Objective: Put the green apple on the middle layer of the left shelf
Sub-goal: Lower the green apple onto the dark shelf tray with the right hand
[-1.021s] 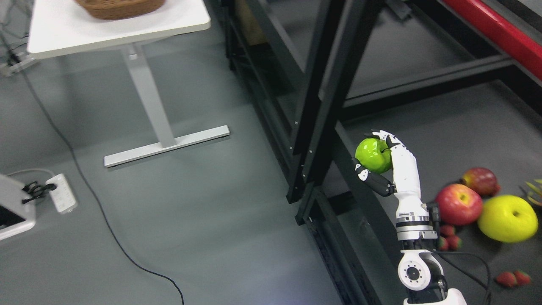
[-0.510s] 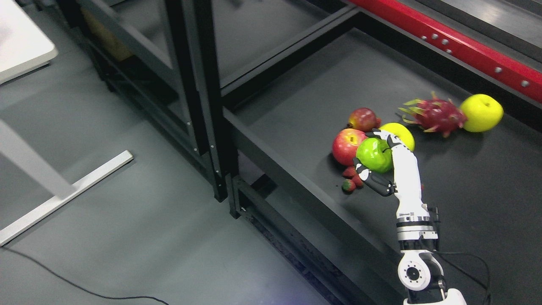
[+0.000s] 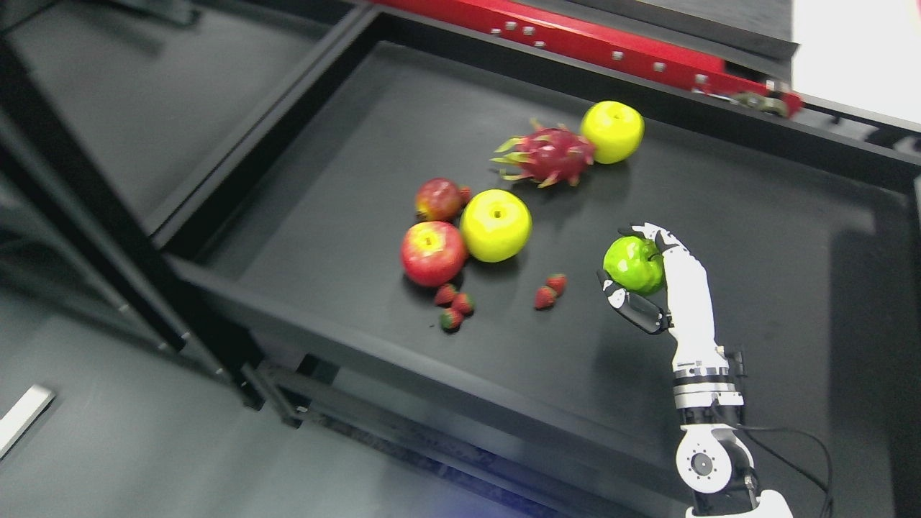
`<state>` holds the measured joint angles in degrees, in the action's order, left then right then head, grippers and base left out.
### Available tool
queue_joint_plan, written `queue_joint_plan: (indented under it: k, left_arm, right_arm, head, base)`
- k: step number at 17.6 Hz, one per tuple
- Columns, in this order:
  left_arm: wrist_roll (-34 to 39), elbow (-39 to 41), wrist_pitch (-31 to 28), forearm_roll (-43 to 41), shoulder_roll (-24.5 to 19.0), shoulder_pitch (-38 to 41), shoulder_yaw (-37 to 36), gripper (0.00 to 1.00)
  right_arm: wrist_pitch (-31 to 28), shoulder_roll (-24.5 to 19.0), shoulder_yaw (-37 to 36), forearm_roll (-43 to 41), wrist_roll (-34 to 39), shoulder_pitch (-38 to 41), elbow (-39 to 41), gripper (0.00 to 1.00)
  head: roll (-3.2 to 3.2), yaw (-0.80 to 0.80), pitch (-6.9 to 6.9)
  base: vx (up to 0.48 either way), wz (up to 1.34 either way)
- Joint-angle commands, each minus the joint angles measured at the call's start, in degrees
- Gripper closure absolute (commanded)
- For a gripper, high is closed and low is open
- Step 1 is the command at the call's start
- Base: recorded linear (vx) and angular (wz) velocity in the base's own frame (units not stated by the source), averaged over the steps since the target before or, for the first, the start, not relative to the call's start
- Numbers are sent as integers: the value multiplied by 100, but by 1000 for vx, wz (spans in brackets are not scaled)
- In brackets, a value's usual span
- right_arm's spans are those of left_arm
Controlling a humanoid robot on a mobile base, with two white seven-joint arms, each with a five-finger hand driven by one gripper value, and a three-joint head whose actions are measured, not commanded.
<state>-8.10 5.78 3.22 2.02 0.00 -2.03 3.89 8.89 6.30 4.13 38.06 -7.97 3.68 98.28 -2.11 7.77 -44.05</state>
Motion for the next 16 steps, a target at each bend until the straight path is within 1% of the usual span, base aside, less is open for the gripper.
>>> queue_joint_plan:
  k: [1, 4, 6, 9, 11, 14, 15, 16]
  left_arm:
    - [1, 2, 3, 0, -100, 1, 6, 0]
    - [1, 2, 3, 0, -100, 1, -11, 0]
    - [1, 2, 3, 0, -100, 1, -11, 0]
    - [1, 2, 3, 0, -100, 1, -11, 0]
    - [1, 2, 3, 0, -100, 1, -11, 0]
    - [1, 2, 3, 0, -100, 1, -11, 0]
    - [1, 2, 3, 0, -100, 1, -11, 0]
    - [1, 2, 3, 0, -100, 1, -11, 0]
  right_arm:
    - [-89, 2, 0, 0, 15, -7, -2, 100]
    - [-317, 2, 0, 18, 32, -130, -98, 100]
    - [-405, 46, 0, 61, 207, -410, -343, 100]
    - [-441, 90, 44, 106, 865, -1068, -1316, 99]
    - [-441, 99, 175, 106, 1016, -1447, -1880, 98]
    - [-441, 90, 360, 106, 1043, -1852, -2373, 98]
    - [-441, 90, 378, 106, 1052, -1966, -2549, 96]
    - [-476, 90, 369, 71, 1052, -2011, -2629, 82]
  head:
    - [0, 0, 0]
    - [0, 0, 1]
    - [0, 0, 1]
    - [0, 0, 2]
    - [0, 0, 2]
    - [0, 0, 2]
    - [0, 0, 2]
    - [0, 0, 2]
  base:
    - [146, -718]
    - [136, -577]
    - [124, -410]
    - [81, -286]
    - [44, -150]
    - [18, -42]
    - [-6, 12]
    - [-6, 12]
